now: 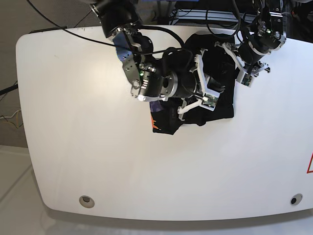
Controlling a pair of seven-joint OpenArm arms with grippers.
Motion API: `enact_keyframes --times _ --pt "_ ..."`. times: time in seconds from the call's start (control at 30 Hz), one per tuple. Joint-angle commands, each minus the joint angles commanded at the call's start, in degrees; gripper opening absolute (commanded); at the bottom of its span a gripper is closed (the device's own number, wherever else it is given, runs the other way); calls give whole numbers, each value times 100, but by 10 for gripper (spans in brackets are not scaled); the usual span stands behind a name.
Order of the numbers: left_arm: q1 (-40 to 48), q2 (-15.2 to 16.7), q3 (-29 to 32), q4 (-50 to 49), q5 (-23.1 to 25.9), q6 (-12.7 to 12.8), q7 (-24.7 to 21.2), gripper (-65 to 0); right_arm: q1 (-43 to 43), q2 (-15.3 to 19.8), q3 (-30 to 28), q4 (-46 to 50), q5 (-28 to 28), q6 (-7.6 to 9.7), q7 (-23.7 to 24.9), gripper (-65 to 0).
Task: Fold the T-shirt properly
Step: 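Press the folded end onto the stack with the right gripper, then release the left gripper and raise it away from the shirt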
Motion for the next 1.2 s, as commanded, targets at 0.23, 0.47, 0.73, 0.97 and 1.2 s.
enact_keyframes --times 0.23,0.47,0.73,0.97,1.2 --pt "29 45 11 1 -10 -27 19 -396 113 434 349 -99 20 -233 226 -635" --pt "138 180 132 -29 206 11 -15 -399 170 869 1123 -126 -304 -368 457 -636" --pt "54 383 210 -318 529 52 63 -409 -207 863 1305 -319 -566 -430 302 -636" --pt "-34 471 201 -336 537 52 63 -409 -277 863 1332 -275 -575 -430 276 -635" --pt "-42 471 131 -309 529 52 63 -409 -268 863 1340 -275 -592 -465 276 -635"
